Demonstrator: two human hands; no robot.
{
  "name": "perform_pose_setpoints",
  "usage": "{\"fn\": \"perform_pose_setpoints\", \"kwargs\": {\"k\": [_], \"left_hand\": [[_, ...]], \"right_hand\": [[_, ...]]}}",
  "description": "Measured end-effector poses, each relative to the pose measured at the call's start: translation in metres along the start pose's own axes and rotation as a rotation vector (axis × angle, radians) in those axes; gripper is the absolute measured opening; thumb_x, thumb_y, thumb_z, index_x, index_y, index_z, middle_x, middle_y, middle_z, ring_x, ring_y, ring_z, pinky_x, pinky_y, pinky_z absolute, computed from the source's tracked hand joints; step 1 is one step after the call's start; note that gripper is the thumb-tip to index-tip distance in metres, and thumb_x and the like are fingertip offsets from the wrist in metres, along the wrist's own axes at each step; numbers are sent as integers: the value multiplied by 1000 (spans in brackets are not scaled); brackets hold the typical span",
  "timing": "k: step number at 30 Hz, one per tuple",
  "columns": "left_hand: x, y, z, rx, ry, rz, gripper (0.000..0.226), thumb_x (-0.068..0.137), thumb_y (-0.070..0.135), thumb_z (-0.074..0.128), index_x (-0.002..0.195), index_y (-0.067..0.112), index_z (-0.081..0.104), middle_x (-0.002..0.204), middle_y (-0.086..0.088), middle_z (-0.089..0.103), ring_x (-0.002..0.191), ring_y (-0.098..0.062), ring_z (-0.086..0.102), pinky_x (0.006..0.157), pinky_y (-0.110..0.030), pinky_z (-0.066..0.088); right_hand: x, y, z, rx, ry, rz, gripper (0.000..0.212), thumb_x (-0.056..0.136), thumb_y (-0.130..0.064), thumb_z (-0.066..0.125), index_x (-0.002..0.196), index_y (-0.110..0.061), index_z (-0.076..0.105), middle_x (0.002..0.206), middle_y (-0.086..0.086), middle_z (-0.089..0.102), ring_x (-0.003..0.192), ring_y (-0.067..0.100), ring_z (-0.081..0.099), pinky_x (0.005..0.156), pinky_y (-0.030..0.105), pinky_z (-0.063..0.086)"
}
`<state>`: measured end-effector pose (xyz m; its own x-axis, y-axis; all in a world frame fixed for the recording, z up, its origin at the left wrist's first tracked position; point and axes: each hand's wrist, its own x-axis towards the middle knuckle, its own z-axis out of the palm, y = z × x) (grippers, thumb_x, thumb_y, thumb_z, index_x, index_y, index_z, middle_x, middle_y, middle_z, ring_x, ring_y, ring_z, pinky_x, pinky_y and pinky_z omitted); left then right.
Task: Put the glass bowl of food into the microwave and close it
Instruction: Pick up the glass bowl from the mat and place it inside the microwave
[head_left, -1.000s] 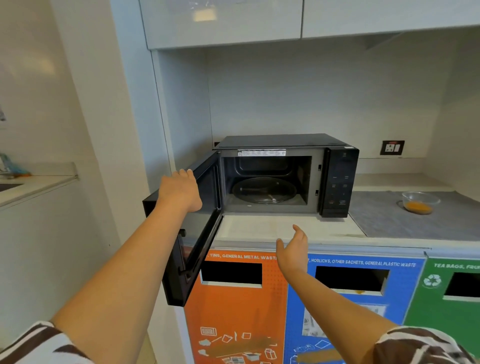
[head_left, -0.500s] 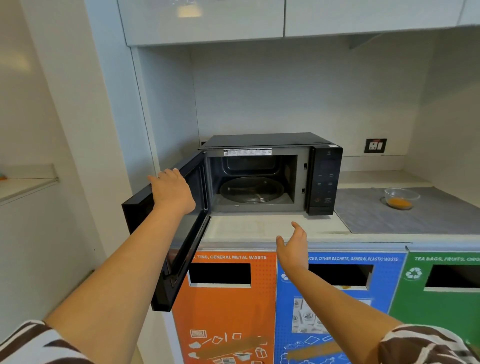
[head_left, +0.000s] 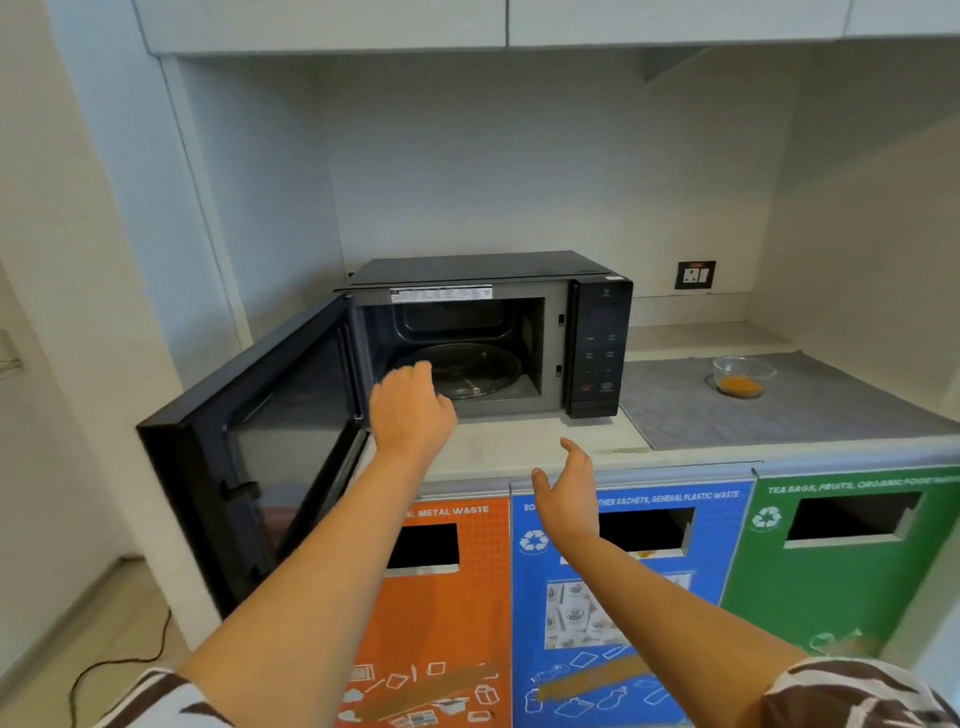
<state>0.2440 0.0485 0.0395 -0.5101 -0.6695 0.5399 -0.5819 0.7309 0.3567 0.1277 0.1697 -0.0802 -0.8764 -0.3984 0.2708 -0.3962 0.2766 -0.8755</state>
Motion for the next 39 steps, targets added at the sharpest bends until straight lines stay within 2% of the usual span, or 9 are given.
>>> {"fn": "perform_pose_setpoints", "kwargs": {"k": [6,15,21,24,28,30,32,35,39], "left_hand": [[-7,49,90,-87,-220,-26,50,86,21,54,135,13,45,132,-12,57,122,-31,50,96,-43,44],[23,178,211,-216,-435,-29,50,87,21,52,136,16,44,124,-12,61,113,-30,56,93,-43,49],[38,262,285,-335,-471,-76,50,86,19,52,136,17,47,130,-13,58,113,-30,57,91,-41,51],[43,299,322,-363,-502,-106,49,86,20,52,135,18,46,129,-11,59,111,-29,59,91,-39,51],[55,329,359,-394,-506,-144,48,86,20,55,134,18,48,130,-9,60,112,-28,59,90,-36,50],[64,340,374,-419,-496,-136,47,86,19,56,132,17,50,129,-10,61,113,-28,59,91,-36,49],[77,353,393,-446,-484,-123,45,86,18,56,131,17,51,128,-10,61,114,-28,59,92,-36,48],[100,372,425,-527,-485,-156,44,88,16,55,131,16,50,129,-10,61,114,-26,59,89,-32,47],[132,386,462,-643,-467,-200,46,90,14,51,135,15,45,136,-12,54,120,-28,54,95,-35,45]], "right_hand": [[38,35,-39,-26,51,20,52,92,-21,53,139,-15,32,146,8,37,128,27,44,101,36,42],[147,116,-129,-45,100,80,50,91,-21,53,137,-15,34,144,11,37,126,29,44,97,40,44],[208,168,-183,-47,82,95,48,92,-25,52,136,-21,34,144,7,35,119,27,49,91,42,50],[237,195,-209,-63,90,83,46,91,-23,53,134,-20,37,141,6,37,105,21,52,88,38,50],[268,220,-230,-65,94,124,43,92,-23,52,132,-20,39,140,5,39,100,17,52,81,31,48],[282,229,-237,-57,108,136,42,91,-22,52,131,-20,40,139,6,40,107,19,54,80,28,46],[301,238,-243,-42,127,153,41,91,-21,53,131,-18,41,138,7,41,118,22,51,88,32,47],[334,253,-252,-49,165,184,42,91,-19,53,131,-17,41,138,8,42,119,22,51,93,37,47],[372,268,-264,-16,195,238,44,91,-19,53,132,-13,39,139,11,42,117,26,52,95,38,46]]}}
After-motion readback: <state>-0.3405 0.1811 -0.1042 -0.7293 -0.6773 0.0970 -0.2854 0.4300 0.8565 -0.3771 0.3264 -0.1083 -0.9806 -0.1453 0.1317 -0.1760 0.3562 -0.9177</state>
